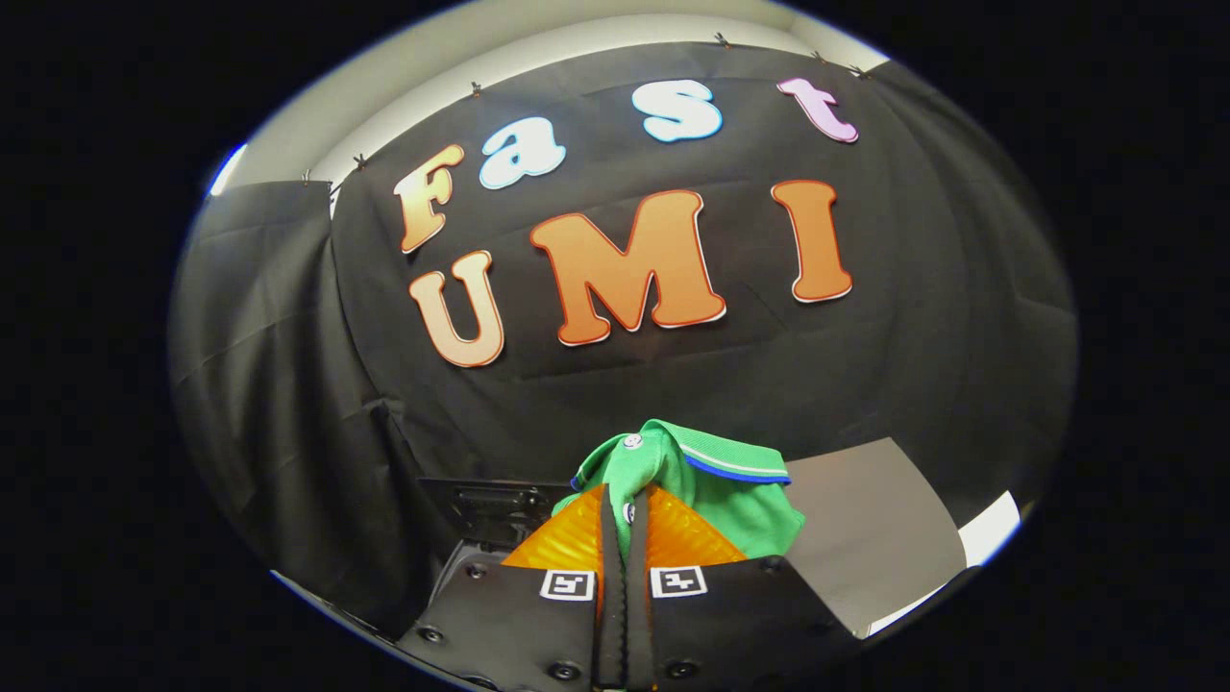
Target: Put the clothes into the washing machine and then close the washing machine lid.
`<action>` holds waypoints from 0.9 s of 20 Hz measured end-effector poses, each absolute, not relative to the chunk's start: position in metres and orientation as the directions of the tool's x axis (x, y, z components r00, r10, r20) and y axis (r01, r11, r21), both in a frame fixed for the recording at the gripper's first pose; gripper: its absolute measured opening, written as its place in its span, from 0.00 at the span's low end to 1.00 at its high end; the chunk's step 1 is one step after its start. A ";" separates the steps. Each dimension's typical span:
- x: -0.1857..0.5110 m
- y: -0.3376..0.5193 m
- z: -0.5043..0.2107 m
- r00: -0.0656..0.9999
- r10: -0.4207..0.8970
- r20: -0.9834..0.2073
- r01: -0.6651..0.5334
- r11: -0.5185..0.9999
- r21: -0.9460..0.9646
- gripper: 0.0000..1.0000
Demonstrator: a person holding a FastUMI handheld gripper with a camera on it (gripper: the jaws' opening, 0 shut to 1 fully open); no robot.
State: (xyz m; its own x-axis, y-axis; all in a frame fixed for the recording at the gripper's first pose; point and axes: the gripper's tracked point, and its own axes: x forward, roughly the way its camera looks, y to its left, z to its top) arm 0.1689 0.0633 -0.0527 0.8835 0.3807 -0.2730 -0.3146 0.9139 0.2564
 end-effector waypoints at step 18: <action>0.142 0.341 -0.131 0.776 0.503 -0.380 -0.386 0.856 0.344 0.08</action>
